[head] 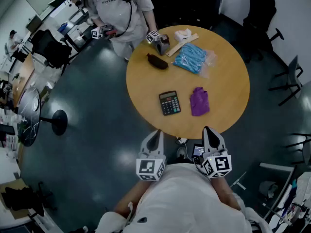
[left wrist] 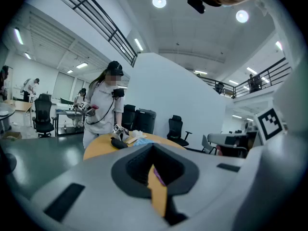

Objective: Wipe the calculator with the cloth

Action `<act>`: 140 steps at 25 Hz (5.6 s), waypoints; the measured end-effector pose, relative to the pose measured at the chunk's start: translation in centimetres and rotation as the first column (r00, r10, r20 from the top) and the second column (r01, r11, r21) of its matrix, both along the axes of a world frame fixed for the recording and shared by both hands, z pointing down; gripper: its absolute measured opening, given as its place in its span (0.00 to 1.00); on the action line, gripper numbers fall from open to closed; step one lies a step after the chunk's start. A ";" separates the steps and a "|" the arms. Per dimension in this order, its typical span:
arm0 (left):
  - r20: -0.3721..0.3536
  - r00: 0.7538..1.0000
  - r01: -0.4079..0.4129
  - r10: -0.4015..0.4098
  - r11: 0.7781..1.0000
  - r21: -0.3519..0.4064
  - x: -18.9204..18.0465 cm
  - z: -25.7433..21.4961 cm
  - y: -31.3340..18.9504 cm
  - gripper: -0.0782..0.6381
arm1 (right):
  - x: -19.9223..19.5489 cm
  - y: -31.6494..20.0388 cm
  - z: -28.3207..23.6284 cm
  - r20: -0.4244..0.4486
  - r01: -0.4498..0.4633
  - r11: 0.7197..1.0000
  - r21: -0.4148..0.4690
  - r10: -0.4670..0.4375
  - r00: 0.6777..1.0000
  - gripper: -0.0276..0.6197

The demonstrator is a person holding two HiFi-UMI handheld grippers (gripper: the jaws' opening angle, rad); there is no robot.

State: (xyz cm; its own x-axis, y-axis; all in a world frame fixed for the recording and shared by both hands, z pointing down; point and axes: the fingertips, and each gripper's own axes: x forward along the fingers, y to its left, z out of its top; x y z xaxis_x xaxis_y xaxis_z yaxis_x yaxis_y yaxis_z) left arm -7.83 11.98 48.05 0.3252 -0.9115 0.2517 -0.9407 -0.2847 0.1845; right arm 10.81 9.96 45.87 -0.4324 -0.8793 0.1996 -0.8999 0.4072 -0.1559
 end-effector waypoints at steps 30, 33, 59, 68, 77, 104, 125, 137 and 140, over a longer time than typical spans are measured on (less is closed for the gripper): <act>0.078 0.995 -0.048 0.056 0.994 -0.097 -0.3 6.9 -6.9 0.12 | 0.1 -2.8 2.2 0.048 0.140 0.989 -0.041 -0.138 0.989 0.07; 0.089 0.984 -0.139 0.157 0.975 -0.175 -1.2 10.5 -10.5 0.12 | -0.6 -3.9 2.4 0.021 0.135 0.990 -0.049 -0.134 0.991 0.07; -0.015 0.604 -0.592 0.797 0.436 -0.678 -0.1 29.6 -24.6 0.30 | -3.2 -10.5 6.7 0.062 0.047 0.972 -0.232 -0.034 0.998 0.07; -0.046 0.578 -0.611 0.815 0.394 -0.687 0.6 29.5 -22.9 0.28 | -2.2 -11.3 7.6 0.086 0.070 0.969 -0.235 -0.051 0.995 0.07; -0.115 0.769 -0.555 0.629 0.566 -0.609 -0.3 25.6 -18.7 0.18 | -2.1 -12.3 6.6 0.095 0.087 0.979 -0.183 -0.071 0.993 0.07; -0.229 0.972 -0.032 -0.050 0.939 -0.344 -3.7 8.4 -15.3 0.18 | 4.4 -20.7 31.3 -0.329 -0.066 0.718 -0.693 -0.234 0.915 0.38; -0.273 0.960 -0.024 -0.058 0.957 -0.289 -4.4 7.8 -14.3 0.18 | 4.2 -19.6 23.9 -0.253 -0.059 0.816 -0.575 -0.108 0.962 0.15; -0.198 0.972 -0.159 0.130 0.978 -0.138 0.4 2.4 -15.8 0.18 | -13.3 -13.0 -1.4 -0.072 0.435 0.895 -0.101 -0.443 0.894 0.15; -0.212 0.959 -0.208 0.189 0.976 -0.071 1.8 0.7 -15.6 0.18 | -14.8 -12.8 -1.5 -0.120 0.458 0.885 -0.089 -0.466 0.877 0.15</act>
